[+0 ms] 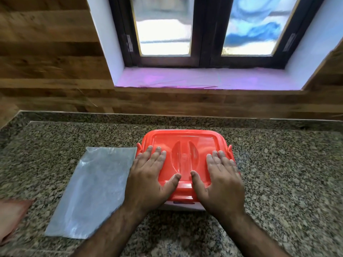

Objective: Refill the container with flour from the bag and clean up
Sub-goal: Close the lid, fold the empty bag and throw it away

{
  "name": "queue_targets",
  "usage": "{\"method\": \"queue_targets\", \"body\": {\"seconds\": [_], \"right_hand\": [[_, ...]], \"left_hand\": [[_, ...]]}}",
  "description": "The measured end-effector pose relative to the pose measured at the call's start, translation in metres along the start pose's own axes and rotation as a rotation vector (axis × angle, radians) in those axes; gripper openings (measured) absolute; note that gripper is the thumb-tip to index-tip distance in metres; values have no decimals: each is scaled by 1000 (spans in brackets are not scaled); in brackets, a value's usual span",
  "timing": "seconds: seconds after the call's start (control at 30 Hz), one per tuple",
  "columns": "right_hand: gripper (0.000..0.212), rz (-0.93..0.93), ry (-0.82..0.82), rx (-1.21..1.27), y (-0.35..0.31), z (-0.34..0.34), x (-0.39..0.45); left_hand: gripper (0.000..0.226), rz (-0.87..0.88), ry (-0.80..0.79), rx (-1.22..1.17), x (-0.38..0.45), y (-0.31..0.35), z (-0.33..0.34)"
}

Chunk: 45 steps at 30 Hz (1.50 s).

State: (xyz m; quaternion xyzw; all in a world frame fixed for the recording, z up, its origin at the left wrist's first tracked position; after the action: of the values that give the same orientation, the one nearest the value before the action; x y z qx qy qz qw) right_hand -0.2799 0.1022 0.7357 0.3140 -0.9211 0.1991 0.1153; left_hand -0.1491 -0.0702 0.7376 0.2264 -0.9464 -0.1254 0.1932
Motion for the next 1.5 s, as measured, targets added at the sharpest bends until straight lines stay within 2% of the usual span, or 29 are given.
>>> {"method": "queue_targets", "body": {"seconds": [0.33, 0.6, 0.9, 1.07, 1.3, 1.5], "right_hand": [[68, -17, 42, 16, 5, 12, 29], [69, 28, 51, 16, 3, 36, 123], [61, 49, 44, 7, 10, 63, 220], [64, 33, 42, 19, 15, 69, 226], [65, 33, 15, -7, 13, 60, 222], [87, 50, -24, -1, 11, 65, 192]], "left_hand": [[84, 10, 42, -38, 28, -9, 9], [83, 13, 39, -64, 129, -27, 26], [84, -7, 4, -54, 231, -44, 54], [85, -2, 24, -38, 237, -47, 62], [83, 4, -25, 33, 232, -38, 52], [95, -92, -107, 43, 212, -33, 44]]}}
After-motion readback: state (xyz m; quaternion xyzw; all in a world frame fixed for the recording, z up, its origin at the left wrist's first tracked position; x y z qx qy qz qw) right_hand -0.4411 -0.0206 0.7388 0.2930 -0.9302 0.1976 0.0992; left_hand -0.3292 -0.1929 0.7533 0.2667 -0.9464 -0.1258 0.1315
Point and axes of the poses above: each hand's wrist, its own x-axis towards the middle knuckle, its own z-axis out of the palm, y = z × x, the point moved 2 cm from there along x, towards the middle knuckle, and after that the axes turned 3 degrees about z, right-handed, at the moved point
